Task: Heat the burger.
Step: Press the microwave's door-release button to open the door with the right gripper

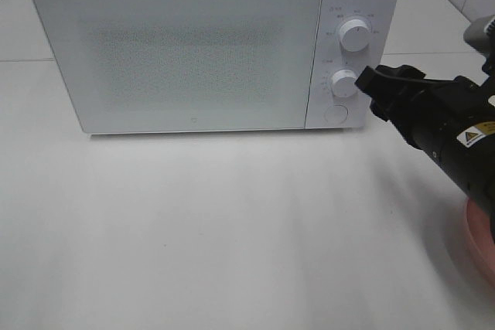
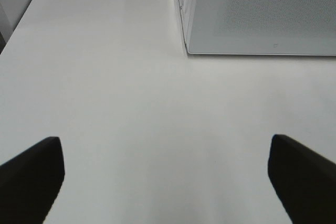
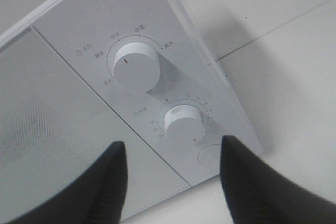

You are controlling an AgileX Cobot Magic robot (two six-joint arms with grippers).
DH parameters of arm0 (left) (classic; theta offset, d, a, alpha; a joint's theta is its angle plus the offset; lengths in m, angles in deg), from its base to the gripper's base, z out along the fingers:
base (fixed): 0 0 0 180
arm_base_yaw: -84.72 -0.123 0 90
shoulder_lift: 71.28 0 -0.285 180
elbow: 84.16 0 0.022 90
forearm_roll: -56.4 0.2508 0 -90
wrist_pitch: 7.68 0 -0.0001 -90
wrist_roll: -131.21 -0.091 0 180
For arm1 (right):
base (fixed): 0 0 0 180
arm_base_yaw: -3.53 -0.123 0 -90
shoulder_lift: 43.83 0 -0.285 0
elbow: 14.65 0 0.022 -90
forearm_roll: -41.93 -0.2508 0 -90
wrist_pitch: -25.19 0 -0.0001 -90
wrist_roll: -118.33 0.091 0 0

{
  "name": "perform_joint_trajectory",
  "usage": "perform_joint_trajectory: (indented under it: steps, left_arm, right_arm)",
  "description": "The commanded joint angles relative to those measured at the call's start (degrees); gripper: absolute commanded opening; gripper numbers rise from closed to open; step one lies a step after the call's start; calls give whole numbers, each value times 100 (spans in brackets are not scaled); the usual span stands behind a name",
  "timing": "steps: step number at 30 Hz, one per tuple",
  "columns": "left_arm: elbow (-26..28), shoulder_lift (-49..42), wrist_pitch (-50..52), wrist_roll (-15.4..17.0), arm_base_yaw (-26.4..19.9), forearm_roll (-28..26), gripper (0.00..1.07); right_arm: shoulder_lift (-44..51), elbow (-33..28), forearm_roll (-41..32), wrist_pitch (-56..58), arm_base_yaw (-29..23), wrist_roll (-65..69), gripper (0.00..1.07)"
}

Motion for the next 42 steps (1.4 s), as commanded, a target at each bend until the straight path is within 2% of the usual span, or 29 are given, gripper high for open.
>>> perform_joint_trajectory:
  steps: [1,2,3,5,7,8,10,16,29,42]
  left_arm:
    - [0,-86,0,-11,34,-34,98]
    - [0,-86,0,-11,34,-34,98]
    - [0,-86,0,-11,34,-34,98]
    - [0,-86,0,-11,34,-34,98]
    - [0,-86,0,-11,34,-34,98]
    - [0,-86,0,-11,34,-34,98]
    - [0,-86,0,-11,34,-34,98]
    - [0,-86,0,-11,34,-34,98]
    - [0,-86,0,-11,34,-34,98]
    - [0,-86,0,-11,34,-34,98]
  right_arm:
    - [6,0,17,-29,-17,1719,27]
    - [6,0,17,-17,-17,2298,19]
    - [6,0,17,-17,-17,2298,19]
    - [6,0,17,-17,-17,3060,11]
    - [6,0,17,-11,-17,3277,8]
    - [6,0,17,11,-17,3638,3]
    - [6,0,17,57,-17,3833,0]
    - [6,0,-11,504,-17,5025,0]
    - [-17,0,-178,768,-6,5208,0]
    - [-1071,6,212,201,0,6205,0]
